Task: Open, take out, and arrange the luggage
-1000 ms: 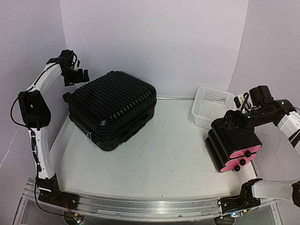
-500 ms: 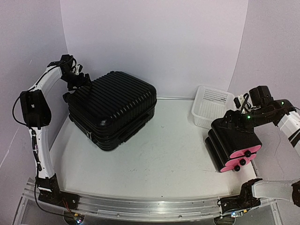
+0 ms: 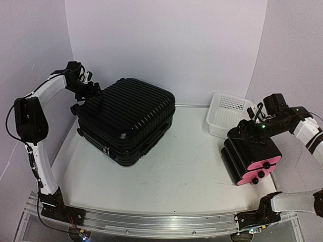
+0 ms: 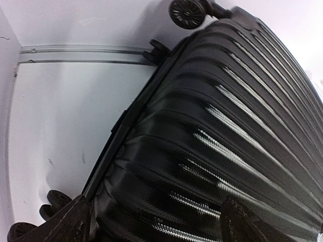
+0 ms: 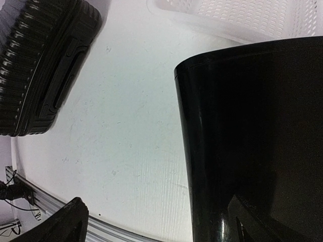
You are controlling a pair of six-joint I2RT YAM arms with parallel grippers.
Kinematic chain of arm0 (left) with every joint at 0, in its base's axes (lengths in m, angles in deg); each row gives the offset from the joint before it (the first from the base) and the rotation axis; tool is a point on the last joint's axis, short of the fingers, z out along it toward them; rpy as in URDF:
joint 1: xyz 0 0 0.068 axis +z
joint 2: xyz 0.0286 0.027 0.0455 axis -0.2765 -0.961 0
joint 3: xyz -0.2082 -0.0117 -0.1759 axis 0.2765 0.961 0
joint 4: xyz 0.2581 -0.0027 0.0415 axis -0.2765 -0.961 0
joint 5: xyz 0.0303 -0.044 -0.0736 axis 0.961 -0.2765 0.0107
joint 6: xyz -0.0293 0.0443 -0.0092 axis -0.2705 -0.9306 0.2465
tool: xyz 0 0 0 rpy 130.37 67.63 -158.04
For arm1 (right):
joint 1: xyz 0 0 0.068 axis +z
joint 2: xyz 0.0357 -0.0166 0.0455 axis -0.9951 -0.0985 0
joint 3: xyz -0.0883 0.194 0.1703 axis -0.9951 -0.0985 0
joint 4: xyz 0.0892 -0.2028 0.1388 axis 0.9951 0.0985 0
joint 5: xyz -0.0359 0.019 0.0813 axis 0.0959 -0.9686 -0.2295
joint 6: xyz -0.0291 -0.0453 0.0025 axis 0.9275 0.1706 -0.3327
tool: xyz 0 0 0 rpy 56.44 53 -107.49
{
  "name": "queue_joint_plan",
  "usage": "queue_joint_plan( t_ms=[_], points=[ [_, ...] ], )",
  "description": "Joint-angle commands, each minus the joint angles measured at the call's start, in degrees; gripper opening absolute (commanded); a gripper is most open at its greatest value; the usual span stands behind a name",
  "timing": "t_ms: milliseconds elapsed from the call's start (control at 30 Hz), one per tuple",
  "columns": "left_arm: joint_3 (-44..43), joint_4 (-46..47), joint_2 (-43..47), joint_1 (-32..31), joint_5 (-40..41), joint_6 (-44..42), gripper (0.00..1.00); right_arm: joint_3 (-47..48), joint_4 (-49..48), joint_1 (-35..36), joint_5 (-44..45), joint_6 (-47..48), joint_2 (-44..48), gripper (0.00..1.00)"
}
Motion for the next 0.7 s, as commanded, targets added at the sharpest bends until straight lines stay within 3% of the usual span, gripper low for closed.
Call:
queue_joint_plan(
  t_ms=[0, 367, 667],
  points=[
    [8.71, -11.27, 3.19, -7.41, -5.55, 0.51, 0.87, -1.06, -5.89, 0.93, -2.72, -1.73, -2.11, 0.98],
    [29.48, -3.57, 18.22, -13.28, -8.77, 6.19, 0.87, 5.68, -11.85, 13.11, -0.30, -4.04, -14.27, 0.98],
    [34.65, 0.47, 24.16, -20.75, -10.90, 12.07, 0.88, 12.40, -22.03, 15.52, -4.55, -14.73, -21.85, 0.98]
  ],
)
